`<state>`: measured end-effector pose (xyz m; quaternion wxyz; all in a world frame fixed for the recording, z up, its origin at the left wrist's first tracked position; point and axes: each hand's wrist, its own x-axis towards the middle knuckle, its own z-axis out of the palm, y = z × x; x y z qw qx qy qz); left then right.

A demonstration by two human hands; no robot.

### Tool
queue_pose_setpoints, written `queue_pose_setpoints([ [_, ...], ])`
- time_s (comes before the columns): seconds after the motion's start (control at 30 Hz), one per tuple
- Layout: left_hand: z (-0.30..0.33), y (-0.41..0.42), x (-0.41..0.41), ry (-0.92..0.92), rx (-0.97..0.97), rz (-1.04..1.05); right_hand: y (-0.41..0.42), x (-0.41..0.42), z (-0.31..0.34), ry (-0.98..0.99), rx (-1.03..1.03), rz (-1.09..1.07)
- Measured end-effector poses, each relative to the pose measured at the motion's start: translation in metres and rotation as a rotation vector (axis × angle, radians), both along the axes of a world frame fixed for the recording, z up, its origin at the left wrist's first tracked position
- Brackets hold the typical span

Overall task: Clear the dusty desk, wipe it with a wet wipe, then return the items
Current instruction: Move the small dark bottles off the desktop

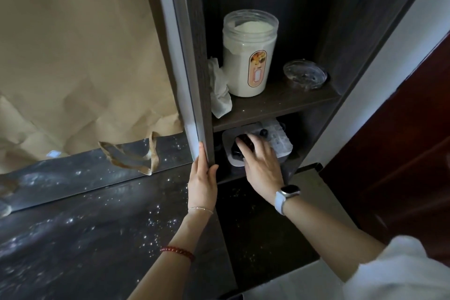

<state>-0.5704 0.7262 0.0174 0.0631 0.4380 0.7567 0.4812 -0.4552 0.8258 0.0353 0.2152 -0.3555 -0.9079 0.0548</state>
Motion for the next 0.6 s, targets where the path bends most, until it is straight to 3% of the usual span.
queue_pose_setpoints([
  [0.1, 0.0, 0.0, 0.001, -0.013, -0.004, 0.017, -0.009, 0.007, -0.008, -0.101, 0.151, 0.073],
  [0.47, 0.007, -0.001, 0.006, -0.012, -0.051, 0.052, 0.031, 0.012, 0.005, -0.352, 0.204, 0.199],
  [0.6, 0.008, -0.002, 0.004, -0.031, -0.088, 0.032, 0.026, 0.013, 0.004, -0.293, 0.152, 0.196],
])
